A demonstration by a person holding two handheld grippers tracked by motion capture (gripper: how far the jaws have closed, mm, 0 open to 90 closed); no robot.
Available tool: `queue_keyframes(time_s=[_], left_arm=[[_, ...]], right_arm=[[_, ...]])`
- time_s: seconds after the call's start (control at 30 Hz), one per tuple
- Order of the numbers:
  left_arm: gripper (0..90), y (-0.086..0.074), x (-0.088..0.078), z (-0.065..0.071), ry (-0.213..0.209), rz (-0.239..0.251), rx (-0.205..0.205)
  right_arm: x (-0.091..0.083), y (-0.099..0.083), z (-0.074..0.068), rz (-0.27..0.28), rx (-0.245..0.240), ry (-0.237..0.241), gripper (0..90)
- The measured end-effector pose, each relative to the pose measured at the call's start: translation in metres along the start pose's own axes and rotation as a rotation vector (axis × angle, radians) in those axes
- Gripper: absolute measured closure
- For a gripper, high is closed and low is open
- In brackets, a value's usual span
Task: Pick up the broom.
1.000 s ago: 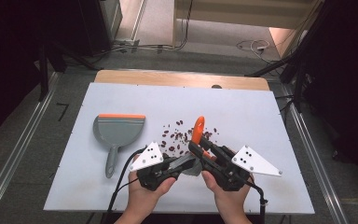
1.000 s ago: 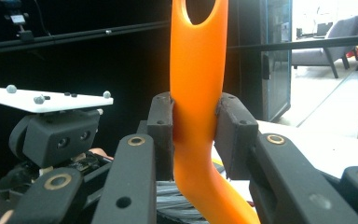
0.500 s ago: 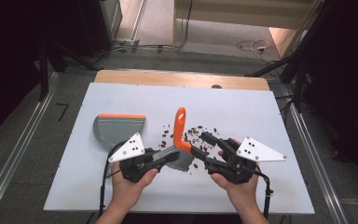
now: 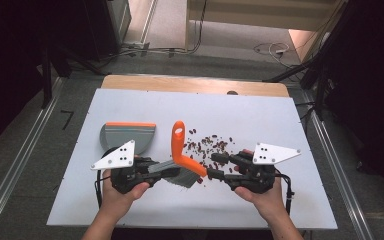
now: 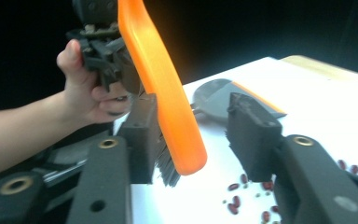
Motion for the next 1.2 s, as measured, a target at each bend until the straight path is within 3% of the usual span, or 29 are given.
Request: queue_keyframes(time_s=[0.2, 0.47, 0.87, 1.07, 1.13, 1.17, 1.2], left_arm=[[85.2, -0.001, 0.002, 0.009, -0.076, -0.03, 0.024], [85.0, -0.003, 0.005, 0.015, -0.128, -0.047, 0.028], [84.8, -0.009, 0.012, 0.022, -0.185, -0.092, 0.034], [83.5, -0.01, 0.012, 0.021, -0.206, -0.083, 0.006], [78.8, -0.009, 0.012, 0.021, -0.242, -0.057, -0.031], [74.2, -0.009, 0.012, 0.021, -0.242, -0.057, -0.031], [66.6, -0.007, 0.011, 0.017, -0.222, -0.041, -0.059]], right_arm=[[0.009, -0.009, -0.016, -0.05, 0.005, 0.154, 50.1], [0.019, -0.015, -0.03, -0.09, -0.002, 0.236, 52.2], [0.023, -0.017, -0.037, -0.108, -0.015, 0.264, 65.1], [0.023, -0.017, -0.04, -0.121, -0.034, 0.264, 68.7], [0.022, -0.016, -0.04, -0.12, -0.039, 0.272, 69.0], [0.022, -0.016, -0.04, -0.12, -0.039, 0.272, 69.0], [0.021, -0.015, -0.04, -0.117, -0.046, 0.269, 69.0]])
Point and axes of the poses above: each handheld gripper's, and its own axes: x roughly forward along the jaws, y roughly out of its top, z roughly to its right, the point moved 8 cm from there along x, roughly forward along the jaws
